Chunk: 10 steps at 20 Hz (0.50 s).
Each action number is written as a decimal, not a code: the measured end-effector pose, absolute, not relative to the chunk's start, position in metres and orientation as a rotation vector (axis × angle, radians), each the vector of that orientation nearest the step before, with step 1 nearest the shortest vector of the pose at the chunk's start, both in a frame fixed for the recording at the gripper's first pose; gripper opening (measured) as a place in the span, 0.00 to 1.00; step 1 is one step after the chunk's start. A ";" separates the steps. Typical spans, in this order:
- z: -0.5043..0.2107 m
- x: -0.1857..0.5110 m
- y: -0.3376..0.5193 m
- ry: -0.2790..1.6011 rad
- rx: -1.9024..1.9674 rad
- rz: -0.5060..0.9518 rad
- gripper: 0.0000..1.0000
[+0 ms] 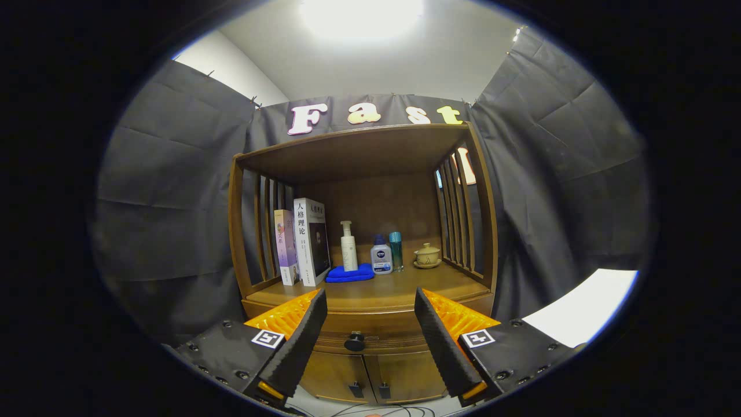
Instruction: Pull open the drawer, take out the items inside it, and place them on the countertop above the cabinet.
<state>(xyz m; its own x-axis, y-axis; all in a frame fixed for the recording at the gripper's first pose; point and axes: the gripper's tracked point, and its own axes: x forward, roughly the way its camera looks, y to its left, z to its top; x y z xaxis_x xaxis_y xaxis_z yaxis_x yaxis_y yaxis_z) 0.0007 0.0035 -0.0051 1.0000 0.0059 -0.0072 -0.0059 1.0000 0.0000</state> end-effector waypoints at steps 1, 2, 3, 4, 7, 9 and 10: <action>-0.005 0.001 0.004 0.007 -0.003 0.007 0.95; -0.006 0.001 0.005 0.007 -0.005 0.009 0.95; -0.006 0.001 0.006 0.006 -0.005 0.011 0.95; -0.007 0.003 0.007 0.005 -0.006 0.012 0.95; -0.006 0.007 0.009 0.003 -0.010 0.016 0.95; -0.008 0.012 0.011 0.003 -0.014 0.021 0.95; -0.008 0.016 0.013 0.003 -0.016 0.023 0.95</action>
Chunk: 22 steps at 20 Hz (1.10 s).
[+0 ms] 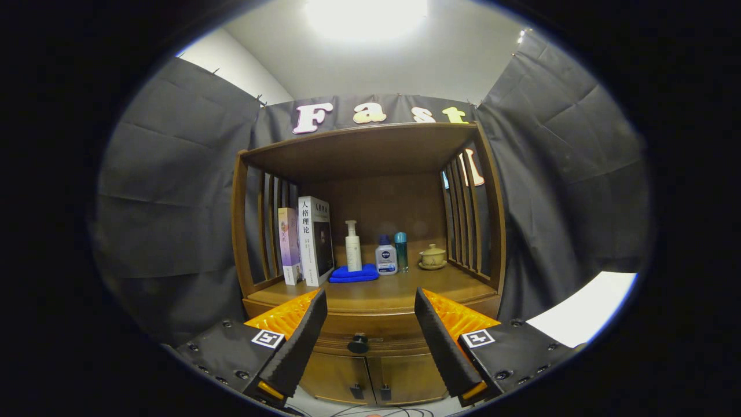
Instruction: Pull open the drawer, take out the items inside it, and place them on the countertop above the cabinet.
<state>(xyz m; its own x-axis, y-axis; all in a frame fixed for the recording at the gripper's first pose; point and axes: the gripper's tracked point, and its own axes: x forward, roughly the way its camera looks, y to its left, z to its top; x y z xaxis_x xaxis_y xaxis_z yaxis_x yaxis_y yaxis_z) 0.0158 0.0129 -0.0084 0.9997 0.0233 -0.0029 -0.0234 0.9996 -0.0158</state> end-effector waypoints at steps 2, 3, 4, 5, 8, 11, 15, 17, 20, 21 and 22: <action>-0.009 0.024 0.016 0.001 -0.021 0.028 0.95; -0.011 0.030 0.017 0.001 -0.025 0.028 0.95; -0.013 0.035 0.017 0.001 -0.028 0.027 0.95; -0.016 0.041 0.018 0.005 -0.026 0.029 0.95; -0.031 0.059 0.020 0.034 -0.005 0.032 0.95; -0.050 0.077 0.019 0.065 -0.005 0.029 0.95; -0.077 0.098 0.024 0.107 -0.029 0.042 0.96; -0.090 0.105 0.026 0.129 -0.032 0.038 0.96; -0.107 0.116 0.029 0.153 -0.032 0.040 0.96; -0.112 0.118 0.030 0.160 -0.035 0.043 0.96; -0.118 0.120 0.031 0.170 -0.038 0.047 0.96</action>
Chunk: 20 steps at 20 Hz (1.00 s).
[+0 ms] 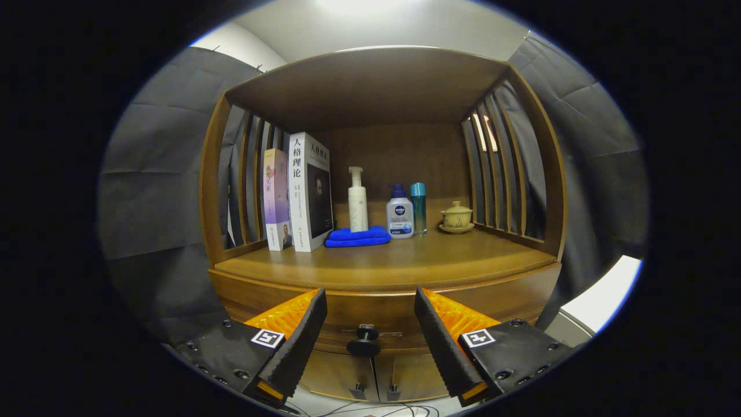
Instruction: Pull open the drawer, take out the items inside it, and place them on the countertop above the cabinet.
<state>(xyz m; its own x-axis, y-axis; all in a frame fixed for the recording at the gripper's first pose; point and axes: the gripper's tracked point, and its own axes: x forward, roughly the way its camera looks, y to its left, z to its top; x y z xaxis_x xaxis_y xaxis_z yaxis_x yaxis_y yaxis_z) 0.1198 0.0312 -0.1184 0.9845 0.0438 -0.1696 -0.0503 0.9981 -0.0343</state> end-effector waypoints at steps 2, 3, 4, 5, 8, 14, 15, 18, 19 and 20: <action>-0.133 0.123 0.033 0.198 -0.038 0.052 0.96; -0.140 0.123 0.033 0.215 -0.036 0.052 0.96; -0.147 0.125 0.033 0.230 -0.035 0.053 0.96; -0.155 0.126 0.032 0.245 -0.037 0.052 0.96; -0.175 0.128 0.032 0.287 -0.043 0.055 0.96; -0.201 0.130 0.035 0.345 -0.056 0.058 0.83; -0.203 0.132 0.036 0.350 -0.054 0.059 0.81; -0.206 0.133 0.035 0.356 -0.047 0.047 0.64; -0.208 0.135 0.035 0.364 -0.054 0.048 0.59; -0.208 0.134 0.035 0.364 -0.053 0.048 0.53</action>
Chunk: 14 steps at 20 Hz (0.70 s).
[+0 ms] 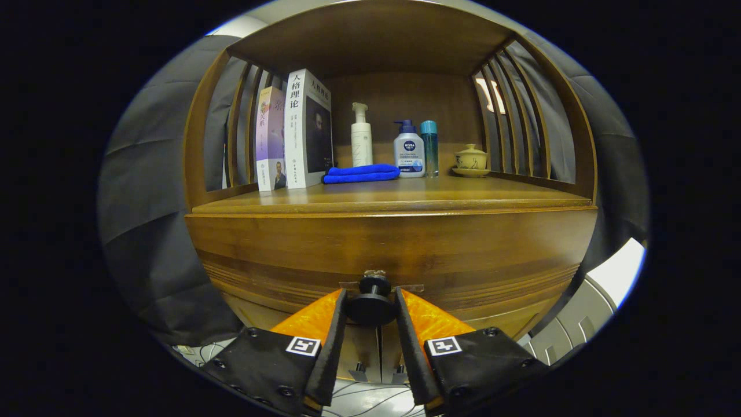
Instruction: Pull open the drawer, take out the items inside it, and place them on the countertop above the cabinet.
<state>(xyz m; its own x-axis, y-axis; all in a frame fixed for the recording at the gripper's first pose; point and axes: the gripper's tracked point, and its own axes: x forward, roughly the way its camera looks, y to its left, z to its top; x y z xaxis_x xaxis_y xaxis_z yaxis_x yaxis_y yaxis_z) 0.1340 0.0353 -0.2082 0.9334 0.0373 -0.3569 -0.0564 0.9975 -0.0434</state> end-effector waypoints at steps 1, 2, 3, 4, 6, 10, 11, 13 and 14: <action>-0.209 0.134 0.036 0.368 -0.050 0.050 0.46; -0.208 0.132 0.034 0.369 -0.067 0.055 0.39; -0.209 0.131 0.034 0.369 -0.063 0.047 0.33; -0.208 0.134 0.034 0.373 -0.072 0.045 0.26; -0.207 0.128 0.033 0.379 -0.078 0.039 0.27; -0.206 0.109 0.032 0.377 -0.084 0.044 0.27; -0.206 0.103 0.032 0.378 -0.088 0.048 0.27; -0.205 0.092 0.032 0.383 -0.091 0.056 0.27; -0.205 0.087 0.032 0.385 -0.094 0.062 0.27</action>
<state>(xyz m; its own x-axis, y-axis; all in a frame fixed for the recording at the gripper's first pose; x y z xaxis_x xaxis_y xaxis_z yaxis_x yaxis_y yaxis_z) 0.0868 0.0317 -0.2046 0.9251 0.0423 -0.3773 -0.0780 0.9938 -0.0798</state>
